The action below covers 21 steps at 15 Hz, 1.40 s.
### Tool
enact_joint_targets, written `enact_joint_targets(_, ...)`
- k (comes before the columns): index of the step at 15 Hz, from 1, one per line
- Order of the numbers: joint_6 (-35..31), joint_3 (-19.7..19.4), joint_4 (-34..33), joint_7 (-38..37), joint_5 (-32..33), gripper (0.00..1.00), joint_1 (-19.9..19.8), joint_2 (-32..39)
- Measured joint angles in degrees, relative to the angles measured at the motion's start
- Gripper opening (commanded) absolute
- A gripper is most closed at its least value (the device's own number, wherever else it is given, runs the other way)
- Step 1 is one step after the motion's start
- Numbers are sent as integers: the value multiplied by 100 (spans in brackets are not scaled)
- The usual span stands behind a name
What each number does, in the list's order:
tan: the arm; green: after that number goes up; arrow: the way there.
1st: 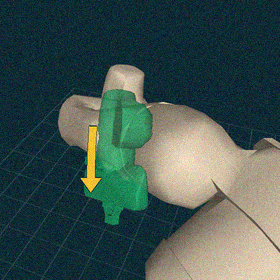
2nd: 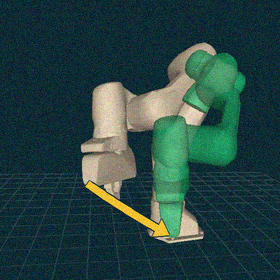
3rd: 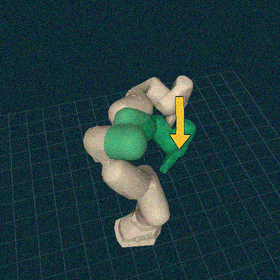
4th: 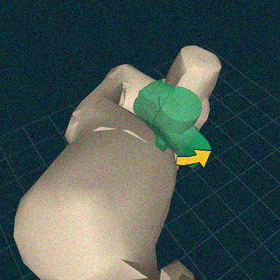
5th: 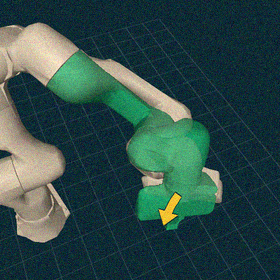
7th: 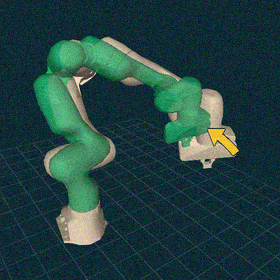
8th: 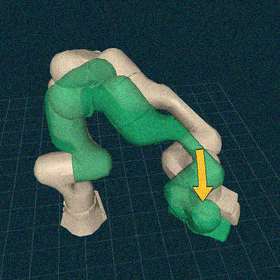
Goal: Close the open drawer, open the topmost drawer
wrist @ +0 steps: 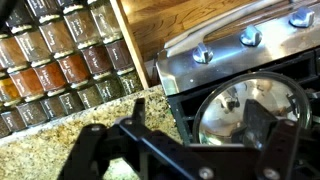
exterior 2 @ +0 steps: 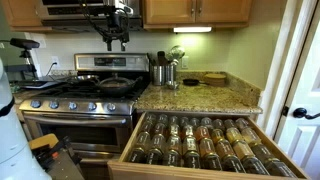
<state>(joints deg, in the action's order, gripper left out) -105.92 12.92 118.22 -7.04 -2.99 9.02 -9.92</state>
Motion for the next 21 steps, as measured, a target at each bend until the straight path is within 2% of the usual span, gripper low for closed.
enact_joint_targets(10, -22, -9, 0, 0, 0, 100, 0, 6)
enact_joint_targets(13, -199, -116, 27, -73, -12, 100, -31, 38)
enact_joint_targets(21, -771, -640, 137, -1154, -10, 100, -486, 491)
